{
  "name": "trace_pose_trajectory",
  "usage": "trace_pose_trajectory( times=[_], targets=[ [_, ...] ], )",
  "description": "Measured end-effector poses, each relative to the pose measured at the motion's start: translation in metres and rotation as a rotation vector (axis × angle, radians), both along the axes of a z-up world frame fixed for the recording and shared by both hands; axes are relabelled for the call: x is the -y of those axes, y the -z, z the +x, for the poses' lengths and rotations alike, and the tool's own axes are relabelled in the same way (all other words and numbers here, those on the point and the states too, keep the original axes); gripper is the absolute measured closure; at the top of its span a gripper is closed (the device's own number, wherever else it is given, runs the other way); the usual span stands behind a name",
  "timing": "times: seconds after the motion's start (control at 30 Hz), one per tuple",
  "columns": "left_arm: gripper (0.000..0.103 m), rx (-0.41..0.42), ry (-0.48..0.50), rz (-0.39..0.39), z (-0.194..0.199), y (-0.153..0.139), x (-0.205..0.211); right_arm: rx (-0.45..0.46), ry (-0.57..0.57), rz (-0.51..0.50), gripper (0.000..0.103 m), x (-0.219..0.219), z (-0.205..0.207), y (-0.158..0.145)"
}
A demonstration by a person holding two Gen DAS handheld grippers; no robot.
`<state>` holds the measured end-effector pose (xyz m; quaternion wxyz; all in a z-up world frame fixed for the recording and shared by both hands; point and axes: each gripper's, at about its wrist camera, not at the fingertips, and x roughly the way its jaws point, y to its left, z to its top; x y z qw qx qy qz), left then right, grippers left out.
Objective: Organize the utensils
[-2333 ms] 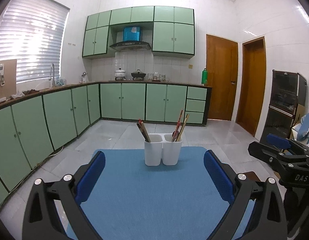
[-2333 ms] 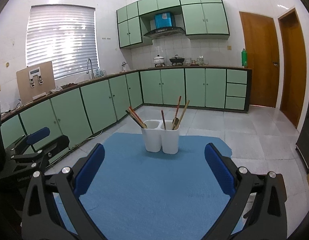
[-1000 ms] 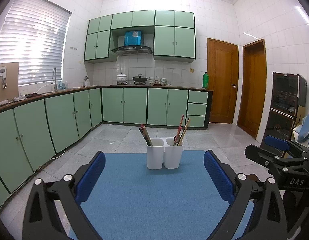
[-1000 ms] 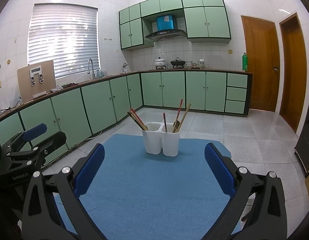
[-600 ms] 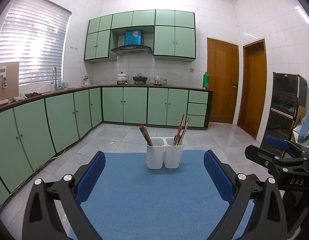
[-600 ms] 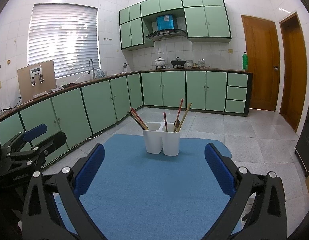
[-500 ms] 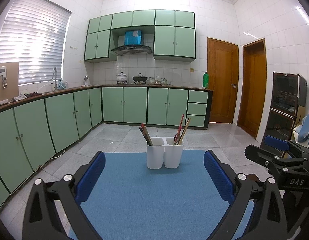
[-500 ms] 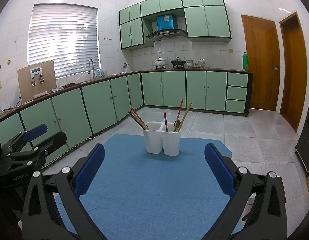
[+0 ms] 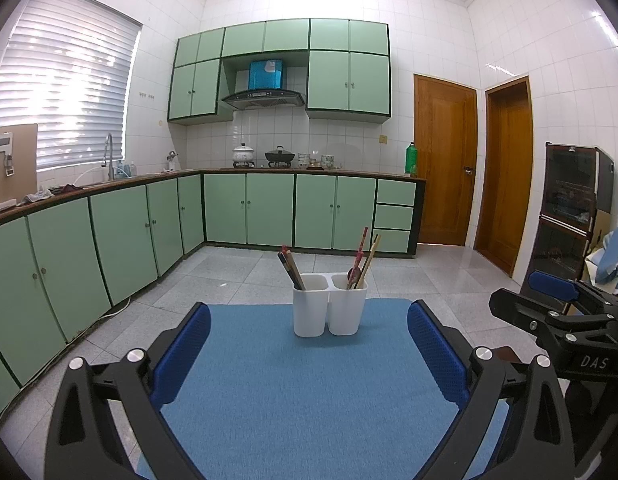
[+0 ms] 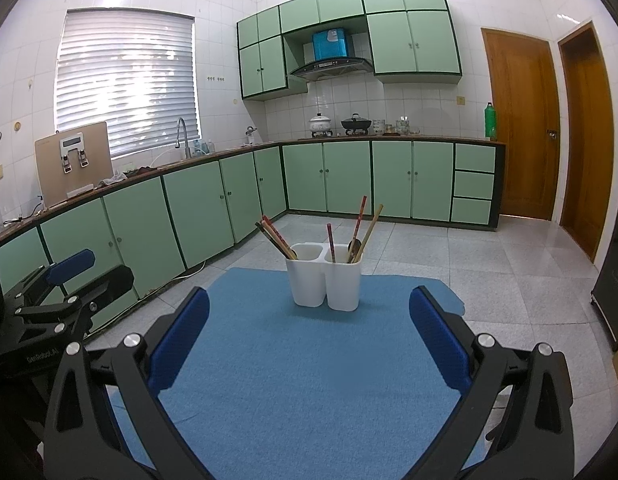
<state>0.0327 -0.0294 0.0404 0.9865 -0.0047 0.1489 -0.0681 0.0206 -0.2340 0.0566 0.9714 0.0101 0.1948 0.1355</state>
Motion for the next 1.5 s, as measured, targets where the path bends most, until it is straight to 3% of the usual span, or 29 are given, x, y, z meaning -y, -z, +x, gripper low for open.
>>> trace_pose_trajectory(
  times=[1.5],
  targets=[
    [0.006,-0.010,0.008,-0.001,0.0022,0.0045,0.0009,-0.010,-0.001,-0.001,0.006,-0.0090,-0.0033,0.0047]
  ],
)
